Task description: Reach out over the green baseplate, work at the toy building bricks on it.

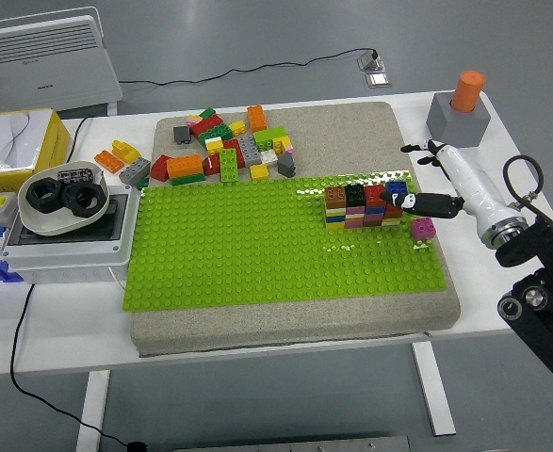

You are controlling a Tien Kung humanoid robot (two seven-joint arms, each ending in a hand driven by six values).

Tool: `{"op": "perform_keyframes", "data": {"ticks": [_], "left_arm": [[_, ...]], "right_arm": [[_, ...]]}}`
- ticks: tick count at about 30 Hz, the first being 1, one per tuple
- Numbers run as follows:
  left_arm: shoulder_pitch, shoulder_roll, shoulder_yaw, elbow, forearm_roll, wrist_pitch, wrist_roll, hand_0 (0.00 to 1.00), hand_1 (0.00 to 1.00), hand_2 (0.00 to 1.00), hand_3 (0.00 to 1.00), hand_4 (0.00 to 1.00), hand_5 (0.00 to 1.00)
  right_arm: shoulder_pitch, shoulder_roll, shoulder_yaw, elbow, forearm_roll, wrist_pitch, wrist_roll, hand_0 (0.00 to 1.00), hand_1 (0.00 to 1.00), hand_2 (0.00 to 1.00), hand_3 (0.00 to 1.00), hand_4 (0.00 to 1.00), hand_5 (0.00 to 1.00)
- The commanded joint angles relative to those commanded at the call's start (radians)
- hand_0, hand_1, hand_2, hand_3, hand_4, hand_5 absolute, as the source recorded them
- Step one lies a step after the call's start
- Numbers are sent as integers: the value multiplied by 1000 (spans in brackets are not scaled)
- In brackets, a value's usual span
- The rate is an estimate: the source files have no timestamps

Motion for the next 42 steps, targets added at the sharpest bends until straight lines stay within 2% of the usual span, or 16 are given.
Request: {"op": "perform_keyframes", "data": {"ticks": [3, 4, 5, 9, 19, 30, 42], "left_arm": [[0, 1, -3, 0, 4, -1, 1, 700, 469, 438, 499, 396, 193], [-1, 1, -4, 0, 6, -2, 1, 701, 468, 437, 499, 396, 192], [-1, 2, -5, 0, 8, -3, 2, 701, 468, 437, 499, 396, 192], [-3, 3, -6, 0, 12, -5, 4, 701, 468, 437, 499, 396, 192], [-5, 3, -4, 0, -1, 0, -1, 701, 468, 433, 499, 395, 192], [-9, 3, -5, 0, -4, 6, -9, 701, 468, 431, 499, 398, 192], [-10, 5, -9, 0, -2, 8, -10, 701, 467, 423, 499, 401, 192]], "right_arm": [[-48, 18, -2, -17, 25, -74, 50, 766, 762, 841, 589, 936, 498], [-55, 23, -4, -23, 27, -99, 59, 770, 776, 843, 529, 930, 500], [-56, 25, -5, -27, 25, -116, 63, 770, 776, 843, 529, 930, 500], [-49, 27, -6, -37, -10, -149, 59, 770, 776, 843, 529, 930, 500], [2, 13, -35, -62, -156, -104, -15, 779, 791, 852, 526, 923, 532], [92, 22, -89, -137, -187, -85, -33, 772, 789, 858, 547, 902, 534], [124, 25, -118, -186, -197, -70, -43, 775, 796, 857, 557, 898, 537]]}}
